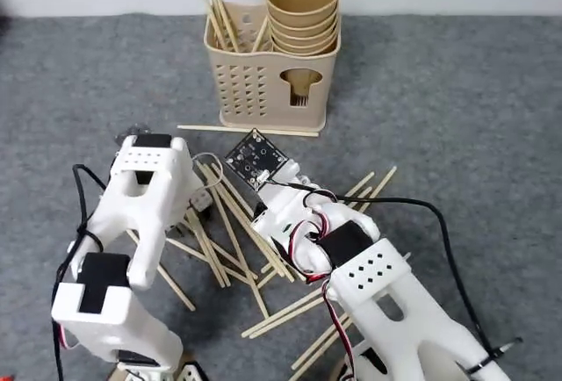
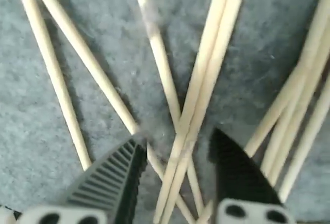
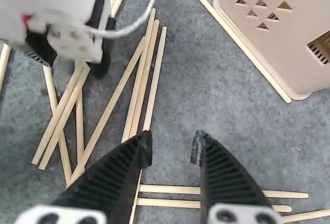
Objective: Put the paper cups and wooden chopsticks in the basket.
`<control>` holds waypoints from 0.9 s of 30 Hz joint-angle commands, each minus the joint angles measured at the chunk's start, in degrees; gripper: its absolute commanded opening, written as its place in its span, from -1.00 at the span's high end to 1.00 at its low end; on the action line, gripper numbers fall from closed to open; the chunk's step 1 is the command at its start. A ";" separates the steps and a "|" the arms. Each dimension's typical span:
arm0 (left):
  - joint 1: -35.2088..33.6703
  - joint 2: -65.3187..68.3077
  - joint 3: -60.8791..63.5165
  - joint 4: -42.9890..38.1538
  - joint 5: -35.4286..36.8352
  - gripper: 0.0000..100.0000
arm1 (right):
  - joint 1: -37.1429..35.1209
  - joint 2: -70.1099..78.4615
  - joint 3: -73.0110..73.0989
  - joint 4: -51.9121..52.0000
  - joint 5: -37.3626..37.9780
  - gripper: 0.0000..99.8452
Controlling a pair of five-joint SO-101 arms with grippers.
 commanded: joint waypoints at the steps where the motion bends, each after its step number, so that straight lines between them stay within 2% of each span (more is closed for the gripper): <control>1: -0.53 -1.85 -2.24 0.62 -2.73 0.73 | 0.66 -2.33 -0.44 -0.66 0.62 0.71; 6: -0.53 -1.85 -1.10 -1.32 -3.43 0.81 | 0.66 -2.33 -0.44 -0.66 0.62 0.71; 15: -0.35 -2.29 5.49 -10.73 -3.43 0.96 | 0.66 -2.33 -0.44 -0.66 0.62 0.71; 22: -0.44 -2.46 5.32 -9.85 -3.43 0.95 | 0.66 -2.33 -0.44 -0.66 0.62 0.71; 27: -0.09 -2.46 -0.48 -0.97 -3.43 0.88 | 0.66 -2.33 -0.44 -0.66 0.62 0.71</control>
